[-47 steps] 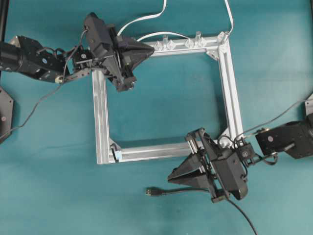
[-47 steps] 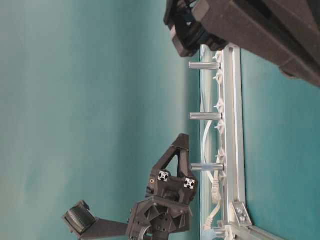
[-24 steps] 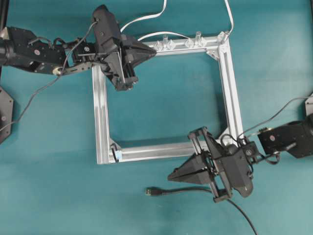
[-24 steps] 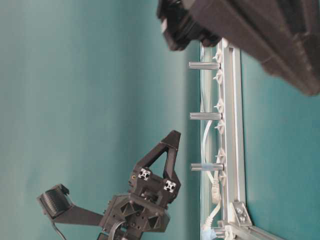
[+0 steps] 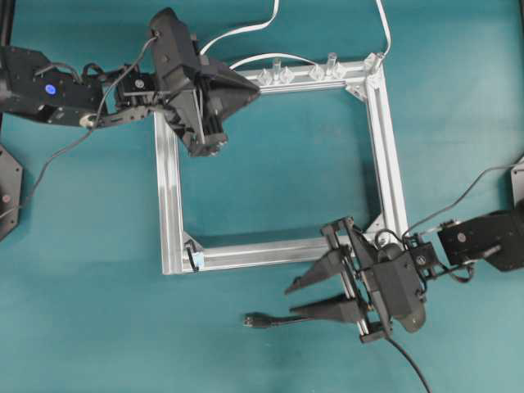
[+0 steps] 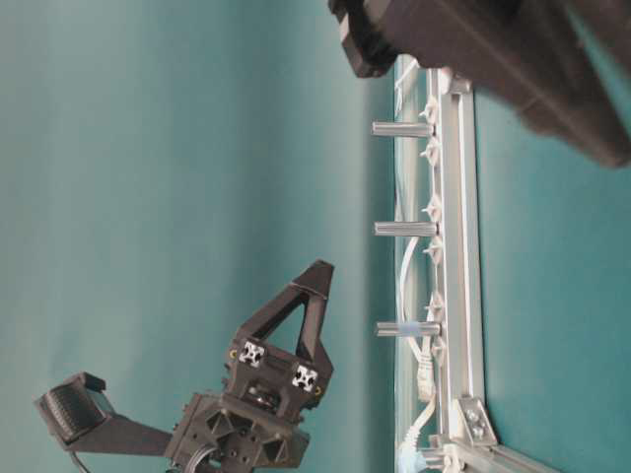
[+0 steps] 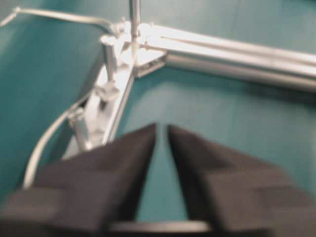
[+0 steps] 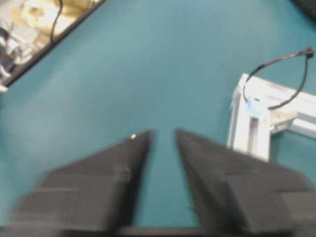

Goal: Insert the wire through the string loop located on the left side.
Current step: 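Open the right gripper and move it over the black USB cable plug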

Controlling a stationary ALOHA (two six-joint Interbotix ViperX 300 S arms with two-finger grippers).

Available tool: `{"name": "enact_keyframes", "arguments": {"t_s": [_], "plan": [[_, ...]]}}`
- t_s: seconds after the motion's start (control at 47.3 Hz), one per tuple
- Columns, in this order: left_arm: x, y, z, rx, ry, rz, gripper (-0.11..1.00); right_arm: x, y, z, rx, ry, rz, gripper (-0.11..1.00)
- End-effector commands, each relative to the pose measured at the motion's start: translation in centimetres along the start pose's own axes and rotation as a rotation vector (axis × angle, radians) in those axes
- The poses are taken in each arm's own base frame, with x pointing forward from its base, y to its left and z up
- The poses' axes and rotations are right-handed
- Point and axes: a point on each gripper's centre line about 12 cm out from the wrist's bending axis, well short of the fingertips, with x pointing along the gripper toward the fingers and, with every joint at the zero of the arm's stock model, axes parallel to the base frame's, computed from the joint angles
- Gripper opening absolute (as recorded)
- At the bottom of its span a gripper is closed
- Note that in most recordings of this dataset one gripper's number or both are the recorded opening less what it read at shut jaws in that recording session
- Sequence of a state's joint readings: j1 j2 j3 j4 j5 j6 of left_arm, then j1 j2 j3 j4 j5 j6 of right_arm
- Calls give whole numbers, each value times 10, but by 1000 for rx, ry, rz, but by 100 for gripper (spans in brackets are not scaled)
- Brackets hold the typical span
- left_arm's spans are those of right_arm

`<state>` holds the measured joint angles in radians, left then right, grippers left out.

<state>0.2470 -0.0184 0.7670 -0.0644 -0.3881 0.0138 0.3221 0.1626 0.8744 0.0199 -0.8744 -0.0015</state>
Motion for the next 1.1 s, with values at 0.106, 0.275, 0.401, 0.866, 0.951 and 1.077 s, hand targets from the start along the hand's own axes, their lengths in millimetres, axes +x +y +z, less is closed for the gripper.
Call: {"name": "enact_keyframes", "arguments": {"t_s": [0.106, 0.275, 0.401, 0.866, 0.951, 1.077], "plan": [[-11, -5, 16, 14, 0, -14, 70, 1, 2, 12, 22, -39, -37, 58], [-15, -5, 17, 14, 10, -17, 86, 2, 5, 14, 30, -42, -41, 58], [-16, -8, 17, 15, 11, -22, 86, 1, 5, 11, 46, -31, -55, 59], [-25, -20, 9, 25, 81, -55, 86, 3, 9, 2, 47, 19, -47, 73], [-30, -22, 5, 29, 119, -63, 86, 6, 9, 1, 49, 22, -50, 73], [-38, -24, 4, 33, 142, -70, 86, 13, 9, -4, 59, 32, -60, 73]]}}
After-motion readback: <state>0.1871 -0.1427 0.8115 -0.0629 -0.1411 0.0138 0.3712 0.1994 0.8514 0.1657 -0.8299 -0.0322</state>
